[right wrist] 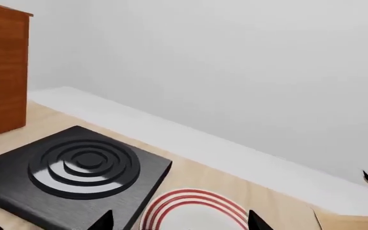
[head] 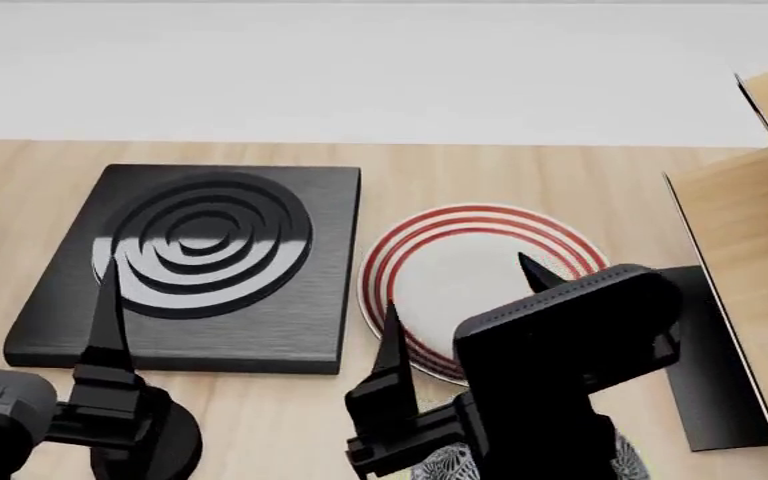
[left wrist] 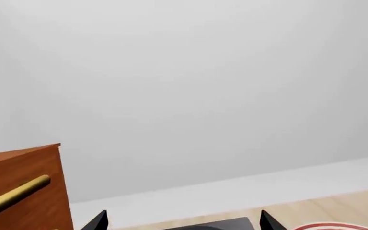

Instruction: Pick up the cream cheese and put it in the bowl.

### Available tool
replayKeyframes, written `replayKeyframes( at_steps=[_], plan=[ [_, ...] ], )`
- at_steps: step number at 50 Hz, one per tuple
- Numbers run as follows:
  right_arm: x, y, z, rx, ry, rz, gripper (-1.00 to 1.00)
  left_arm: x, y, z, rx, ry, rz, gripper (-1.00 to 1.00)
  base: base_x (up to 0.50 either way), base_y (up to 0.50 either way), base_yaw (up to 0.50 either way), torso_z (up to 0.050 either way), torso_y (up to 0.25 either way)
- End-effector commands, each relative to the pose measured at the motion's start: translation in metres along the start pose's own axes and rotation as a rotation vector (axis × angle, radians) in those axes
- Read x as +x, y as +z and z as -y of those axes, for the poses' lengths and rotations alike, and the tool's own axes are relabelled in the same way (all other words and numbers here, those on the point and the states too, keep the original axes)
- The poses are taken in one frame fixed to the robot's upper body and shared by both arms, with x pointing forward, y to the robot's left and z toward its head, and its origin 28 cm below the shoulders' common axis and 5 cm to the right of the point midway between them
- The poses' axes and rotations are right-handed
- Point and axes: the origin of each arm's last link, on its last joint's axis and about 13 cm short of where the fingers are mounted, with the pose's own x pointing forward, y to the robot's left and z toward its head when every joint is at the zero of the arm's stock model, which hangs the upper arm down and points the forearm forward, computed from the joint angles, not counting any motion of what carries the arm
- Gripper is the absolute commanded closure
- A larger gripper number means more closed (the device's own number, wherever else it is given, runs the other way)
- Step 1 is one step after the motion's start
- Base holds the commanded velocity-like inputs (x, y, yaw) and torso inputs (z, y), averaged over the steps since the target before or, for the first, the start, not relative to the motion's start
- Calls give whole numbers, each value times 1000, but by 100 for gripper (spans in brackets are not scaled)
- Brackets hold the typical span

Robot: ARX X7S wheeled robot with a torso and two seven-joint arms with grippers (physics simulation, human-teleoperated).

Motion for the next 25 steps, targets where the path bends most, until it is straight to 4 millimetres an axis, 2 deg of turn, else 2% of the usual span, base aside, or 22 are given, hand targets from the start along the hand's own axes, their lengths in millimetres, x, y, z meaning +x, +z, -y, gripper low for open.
replayKeyframes(
  at_steps=[1, 25],
  plan=[
    [6, 10, 2, 4, 77, -22, -100, 0, 4, -2, 4, 7, 9, -100, 0, 0, 0, 0, 0],
    [5, 11, -3, -67, 215, -91, -100, -2, 8, -2, 9, 12, 21, -100, 0, 0, 0, 0, 0]
  ],
)
